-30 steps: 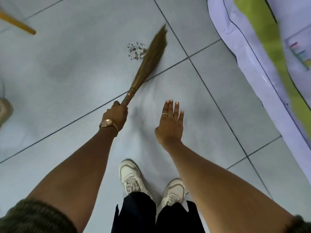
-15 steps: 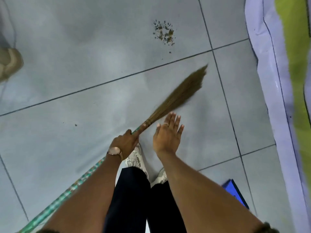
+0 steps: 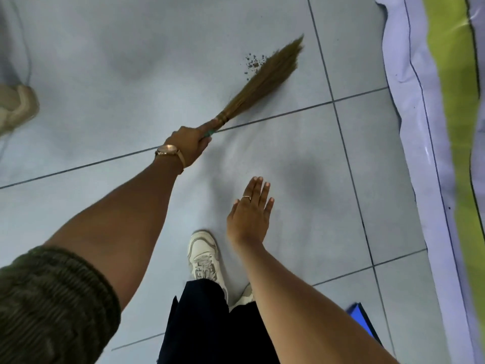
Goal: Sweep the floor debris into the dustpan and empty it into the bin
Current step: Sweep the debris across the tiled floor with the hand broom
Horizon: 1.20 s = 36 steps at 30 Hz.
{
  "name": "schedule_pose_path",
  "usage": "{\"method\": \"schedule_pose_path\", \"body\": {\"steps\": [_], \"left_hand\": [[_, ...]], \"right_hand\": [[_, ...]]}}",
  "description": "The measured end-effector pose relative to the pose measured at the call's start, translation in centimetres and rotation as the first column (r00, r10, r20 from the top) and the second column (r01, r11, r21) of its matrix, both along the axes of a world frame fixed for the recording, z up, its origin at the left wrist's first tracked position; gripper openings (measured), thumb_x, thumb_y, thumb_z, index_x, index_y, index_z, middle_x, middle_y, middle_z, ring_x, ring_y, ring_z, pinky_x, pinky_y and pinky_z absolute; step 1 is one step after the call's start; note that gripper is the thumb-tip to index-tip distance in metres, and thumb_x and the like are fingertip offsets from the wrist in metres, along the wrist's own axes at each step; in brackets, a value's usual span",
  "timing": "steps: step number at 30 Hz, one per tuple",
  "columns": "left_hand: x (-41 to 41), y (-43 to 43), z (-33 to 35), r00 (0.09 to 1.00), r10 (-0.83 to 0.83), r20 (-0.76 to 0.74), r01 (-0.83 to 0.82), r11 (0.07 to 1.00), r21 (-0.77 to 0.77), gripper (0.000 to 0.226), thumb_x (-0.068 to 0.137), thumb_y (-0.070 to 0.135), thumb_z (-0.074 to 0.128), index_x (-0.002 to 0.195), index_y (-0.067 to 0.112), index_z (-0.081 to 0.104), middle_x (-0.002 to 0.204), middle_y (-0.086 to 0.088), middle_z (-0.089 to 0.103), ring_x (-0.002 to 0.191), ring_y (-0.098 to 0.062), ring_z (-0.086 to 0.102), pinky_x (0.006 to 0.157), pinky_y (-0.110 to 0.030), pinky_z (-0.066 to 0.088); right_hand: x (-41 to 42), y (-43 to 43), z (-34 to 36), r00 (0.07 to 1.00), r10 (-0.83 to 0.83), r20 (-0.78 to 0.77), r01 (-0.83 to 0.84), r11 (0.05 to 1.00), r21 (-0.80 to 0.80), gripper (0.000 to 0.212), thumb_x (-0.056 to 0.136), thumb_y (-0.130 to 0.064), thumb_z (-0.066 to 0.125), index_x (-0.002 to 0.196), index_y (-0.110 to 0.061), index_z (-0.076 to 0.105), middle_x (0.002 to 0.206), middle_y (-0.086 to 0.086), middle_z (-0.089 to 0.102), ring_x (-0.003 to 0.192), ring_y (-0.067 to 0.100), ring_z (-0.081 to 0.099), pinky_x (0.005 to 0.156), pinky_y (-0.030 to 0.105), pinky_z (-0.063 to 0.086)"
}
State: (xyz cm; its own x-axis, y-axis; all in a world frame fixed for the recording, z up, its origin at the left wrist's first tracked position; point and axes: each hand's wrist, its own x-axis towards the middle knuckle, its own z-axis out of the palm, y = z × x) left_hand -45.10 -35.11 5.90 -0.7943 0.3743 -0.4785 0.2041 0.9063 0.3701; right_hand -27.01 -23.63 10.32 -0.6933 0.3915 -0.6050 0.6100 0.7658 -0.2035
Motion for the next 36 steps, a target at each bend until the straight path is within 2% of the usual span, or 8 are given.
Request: {"method": "schedule_pose_path", "body": {"steps": [4, 6, 10, 14, 17, 19, 29, 36], "left_hand": [[-0.7, -0.2, 5.3, 0.940, 0.282, 0.193, -0.326, 0.911, 0.253, 0.030, 0.091, 0.048, 0.048, 0.118, 0.034, 0.047, 0.078, -0.012, 0.072, 0.052, -0.026, 0.066, 0.045, -0.036, 0.058], [-0.6, -1.0, 7.3, 0.882, 0.412, 0.230, -0.465, 0.838, 0.283, 0.026, 0.090, 0.051, 0.048, 0.106, 0.031, 0.048, 0.074, -0.007, 0.073, 0.052, -0.024, 0.064, 0.046, -0.037, 0.058], [-0.4, -3.4, 6.7, 0.799, 0.595, 0.089, -0.588, 0.742, 0.323, 0.030, 0.098, 0.041, 0.042, 0.125, 0.030, 0.050, 0.083, -0.011, 0.070, 0.046, -0.026, 0.053, 0.048, -0.031, 0.051], [-0.6, -5.7, 2.8, 0.664, 0.742, 0.096, -0.736, 0.624, 0.262, 0.038, 0.097, 0.037, 0.047, 0.134, 0.030, 0.051, 0.081, -0.018, 0.063, 0.039, -0.016, 0.058, 0.032, -0.022, 0.049], [-1.2, -5.8, -0.8, 0.696, 0.714, 0.077, -0.718, 0.690, 0.088, 0.044, 0.097, 0.034, 0.046, 0.140, 0.027, 0.046, 0.113, -0.030, 0.065, 0.098, -0.043, 0.067, 0.080, -0.054, 0.057], [-2.1, -4.5, -2.0, 0.717, 0.692, 0.080, -0.696, 0.717, 0.038, 0.046, 0.097, 0.035, 0.046, 0.142, 0.029, 0.044, 0.122, -0.029, 0.062, 0.112, -0.051, 0.057, 0.091, -0.059, 0.051], [-7.2, 5.0, -1.0, 0.866, 0.487, 0.111, -0.490, 0.872, -0.003, 0.044, 0.094, 0.036, 0.046, 0.138, 0.030, 0.048, 0.118, -0.025, 0.064, 0.101, -0.047, 0.064, 0.086, -0.051, 0.056], [-6.4, 4.2, 2.4, 0.981, 0.193, 0.031, -0.184, 0.968, -0.172, 0.048, 0.097, 0.039, 0.042, 0.145, 0.036, 0.037, 0.126, -0.025, 0.056, 0.107, -0.047, 0.057, 0.085, -0.043, 0.048]], "right_hand": [[-2.3, 0.2, 3.9, 1.000, -0.012, -0.018, 0.012, 1.000, -0.007, 0.062, 0.102, -0.017, 0.028, 0.154, -0.006, -0.005, 0.164, 0.008, -0.003, 0.152, 0.024, -0.007, 0.126, 0.043, 0.004], [-3.7, 0.3, 5.8, 0.999, -0.033, -0.022, 0.032, 0.999, -0.014, 0.063, 0.101, -0.017, 0.029, 0.154, -0.006, -0.005, 0.164, 0.009, -0.003, 0.152, 0.025, -0.007, 0.126, 0.043, 0.004], [-7.0, 0.6, 5.8, 0.996, -0.058, -0.066, 0.055, 0.997, -0.049, 0.066, 0.100, -0.018, 0.031, 0.153, -0.005, -0.006, 0.164, 0.009, -0.005, 0.152, 0.025, -0.010, 0.125, 0.043, 0.002], [-8.8, 1.2, 2.7, 0.994, 0.046, -0.100, -0.052, 0.997, -0.055, 0.069, 0.099, -0.019, 0.034, 0.153, -0.005, -0.007, 0.164, 0.009, -0.007, 0.151, 0.025, -0.012, 0.125, 0.044, 0.001], [-8.8, 2.0, -0.1, 0.995, 0.040, -0.093, -0.048, 0.996, -0.080, 0.072, 0.098, -0.018, 0.038, 0.153, -0.005, -0.006, 0.164, 0.008, -0.007, 0.151, 0.026, -0.012, 0.126, 0.042, 0.002], [-8.2, 2.5, -1.0, 0.995, -0.037, -0.091, 0.027, 0.994, -0.105, 0.072, 0.098, -0.018, 0.040, 0.153, -0.005, -0.005, 0.164, 0.008, -0.005, 0.151, 0.026, -0.012, 0.126, 0.041, 0.004], [-5.9, 4.8, -1.4, 0.991, -0.118, -0.065, 0.113, 0.990, -0.083, 0.072, 0.096, -0.008, 0.039, 0.153, -0.004, -0.005, 0.164, 0.009, -0.005, 0.151, 0.028, -0.011, 0.126, 0.041, 0.004], [-5.3, 5.7, 1.2, 0.991, -0.118, -0.062, 0.116, 0.993, -0.034, 0.073, 0.095, -0.009, 0.039, 0.153, -0.004, -0.006, 0.164, 0.009, -0.005, 0.151, 0.027, -0.011, 0.126, 0.041, 0.003]]}}
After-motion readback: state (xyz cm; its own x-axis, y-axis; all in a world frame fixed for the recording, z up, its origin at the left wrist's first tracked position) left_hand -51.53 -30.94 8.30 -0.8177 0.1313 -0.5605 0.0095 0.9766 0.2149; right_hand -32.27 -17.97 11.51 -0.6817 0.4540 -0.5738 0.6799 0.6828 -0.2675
